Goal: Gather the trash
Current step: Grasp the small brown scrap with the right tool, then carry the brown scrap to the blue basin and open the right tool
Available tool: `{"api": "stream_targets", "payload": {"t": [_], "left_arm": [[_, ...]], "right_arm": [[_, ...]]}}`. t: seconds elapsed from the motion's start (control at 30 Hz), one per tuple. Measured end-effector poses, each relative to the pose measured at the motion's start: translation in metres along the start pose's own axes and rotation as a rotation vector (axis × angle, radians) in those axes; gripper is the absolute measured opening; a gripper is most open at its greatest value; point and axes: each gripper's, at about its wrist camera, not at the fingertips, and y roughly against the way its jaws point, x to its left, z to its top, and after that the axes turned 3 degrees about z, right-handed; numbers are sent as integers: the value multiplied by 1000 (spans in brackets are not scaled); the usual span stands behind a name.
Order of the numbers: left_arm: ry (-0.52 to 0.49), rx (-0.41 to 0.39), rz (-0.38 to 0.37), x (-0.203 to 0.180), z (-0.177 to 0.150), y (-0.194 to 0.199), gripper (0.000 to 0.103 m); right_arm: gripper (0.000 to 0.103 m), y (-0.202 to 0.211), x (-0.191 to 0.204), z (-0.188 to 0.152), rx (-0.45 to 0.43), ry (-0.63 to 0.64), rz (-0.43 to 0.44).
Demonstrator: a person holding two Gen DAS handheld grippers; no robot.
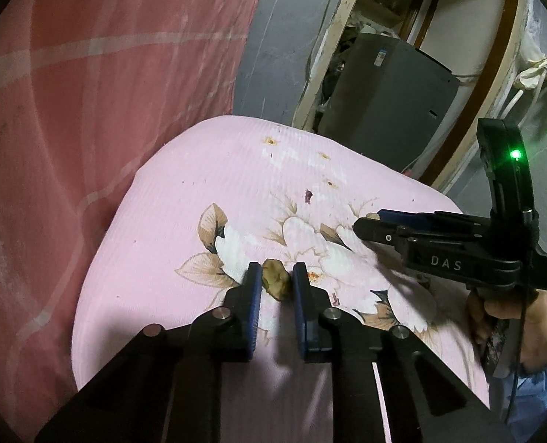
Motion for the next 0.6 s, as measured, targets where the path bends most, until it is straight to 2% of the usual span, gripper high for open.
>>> {"api": "stream_targets", "payload": {"t": [0.1,0.33,0.43,0.6], "left_arm": [[6,1,-8,1,1,0,12],[4,-21,-21,-2,2,3,12],[-1,-49,-27,-7,3,8,12],[-24,-121,-35,-23,6,20,12]], "right_arm": [[27,-1,1,1,-2,5,-3],[26,6,11,-3,-32,47,-36],[26,21,11,-6,-100,45,-41],[26,61,10,-24,-273,12,-35]]}}
